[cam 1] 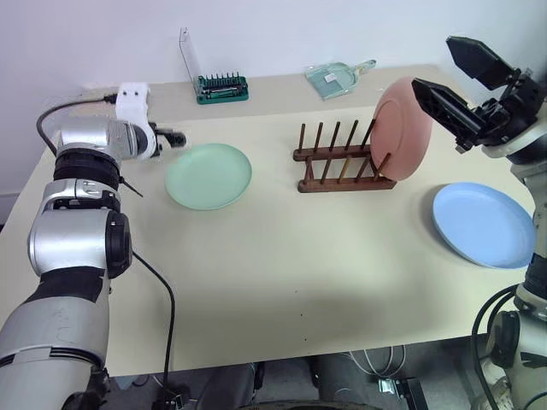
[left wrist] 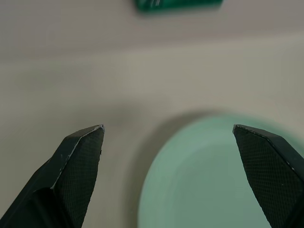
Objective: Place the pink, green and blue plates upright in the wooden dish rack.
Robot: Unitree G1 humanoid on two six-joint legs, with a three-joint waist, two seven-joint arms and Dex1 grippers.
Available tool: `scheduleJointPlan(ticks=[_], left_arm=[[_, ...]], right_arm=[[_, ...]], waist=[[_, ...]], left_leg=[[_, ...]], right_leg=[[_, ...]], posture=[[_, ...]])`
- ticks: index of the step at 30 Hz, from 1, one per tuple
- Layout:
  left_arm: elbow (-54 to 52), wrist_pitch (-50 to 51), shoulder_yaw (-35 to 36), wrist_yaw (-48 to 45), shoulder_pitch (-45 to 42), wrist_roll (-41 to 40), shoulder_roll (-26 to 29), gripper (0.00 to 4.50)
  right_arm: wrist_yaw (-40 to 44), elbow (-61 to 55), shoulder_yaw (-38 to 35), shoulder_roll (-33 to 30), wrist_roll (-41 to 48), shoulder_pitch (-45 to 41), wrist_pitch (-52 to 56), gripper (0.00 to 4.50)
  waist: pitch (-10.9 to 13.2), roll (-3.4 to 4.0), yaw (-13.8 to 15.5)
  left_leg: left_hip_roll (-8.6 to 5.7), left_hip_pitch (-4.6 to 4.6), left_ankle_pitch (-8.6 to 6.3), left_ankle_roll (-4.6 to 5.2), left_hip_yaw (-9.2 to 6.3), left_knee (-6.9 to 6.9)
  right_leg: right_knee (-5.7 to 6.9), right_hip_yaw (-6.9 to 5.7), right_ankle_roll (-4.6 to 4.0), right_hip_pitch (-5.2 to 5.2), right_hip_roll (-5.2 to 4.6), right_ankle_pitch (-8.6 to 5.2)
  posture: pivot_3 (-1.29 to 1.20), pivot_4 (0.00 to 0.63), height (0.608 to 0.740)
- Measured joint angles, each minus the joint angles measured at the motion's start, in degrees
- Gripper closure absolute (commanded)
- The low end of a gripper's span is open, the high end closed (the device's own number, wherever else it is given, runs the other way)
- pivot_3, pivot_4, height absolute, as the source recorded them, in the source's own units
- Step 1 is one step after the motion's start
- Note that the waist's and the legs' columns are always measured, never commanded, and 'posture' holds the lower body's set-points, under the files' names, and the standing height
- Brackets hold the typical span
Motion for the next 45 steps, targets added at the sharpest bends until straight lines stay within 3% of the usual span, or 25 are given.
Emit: scheduleJointPlan(ticks=[8,16,25,28,34,39,45], left_arm=[[7.8,7.4,-3.1,-13.0,-3.0,4.4,4.5,0.00],[11.5,7.6,-4.9,-15.6,-4.4,8.8,6.0,0.00],[12.8,10.0,-4.5,-17.6,-1.3,10.7,3.0,0.00],[12.8,9.9,-2.5,-15.6,-1.3,10.2,2.6,1.28],[12.6,9.2,1.0,-11.1,-1.0,8.8,0.8,4.33],[11.8,8.9,3.5,-9.5,-1.1,7.3,1.0,4.43],[11.8,6.3,13.9,-3.1,-1.3,0.7,2.0,4.43]], right_arm=[[-0.6,-0.1,0.1,0.5,-0.1,2.4,0.0,0.06],[-0.7,-0.1,0.2,1.4,-0.2,2.6,-0.2,0.06],[-1.9,-0.5,0.3,1.7,-0.2,4.8,-0.2,0.06],[-2.4,-0.9,0.3,1.6,-0.2,5.1,-0.2,0.00],[-3.4,-1.4,0.3,1.4,-0.1,5.0,0.1,0.00],[-3.7,-1.5,0.3,1.2,-0.2,5.0,0.2,0.00],[-3.5,-2.0,1.8,0.9,-1.6,5.2,-0.1,0.00]], waist=[[0.0,0.00,-1.0],[0.0,0.00,-1.2],[0.0,-0.01,-1.1],[0.0,0.01,-1.1],[0.0,0.00,-1.0],[-0.1,0.00,-1.1],[-0.1,-0.02,-1.1]], left_leg=[[0.00,-0.01,0.00,0.00,0.01,-0.02],[0.00,0.00,0.00,0.00,0.03,-0.02],[-0.01,0.00,0.00,0.01,0.03,0.01],[-0.01,0.02,0.00,0.00,0.07,0.02],[-0.01,0.03,0.00,0.01,0.08,0.04],[-0.02,0.07,-0.01,0.01,0.11,0.04],[-0.02,0.03,-0.01,0.01,0.12,0.06]], right_leg=[[0.09,-0.02,0.00,-0.03,-0.01,0.00],[0.14,-0.02,0.00,-0.04,-0.01,0.00],[0.23,-0.02,0.00,-0.05,-0.02,0.00],[0.28,-0.02,0.00,-0.06,-0.05,0.00],[0.31,-0.02,0.00,-0.05,-0.06,0.00],[0.37,-0.02,0.00,-0.05,-0.09,0.00],[0.43,-0.02,0.00,-0.13,-0.11,0.00]], posture=[[0.00,0.150,0.740],[0.00,0.150,0.740],[0.00,0.150,0.740],[0.00,0.150,0.740],[0.00,0.150,0.740],[0.00,0.150,0.740],[0.00,0.150,0.740]])
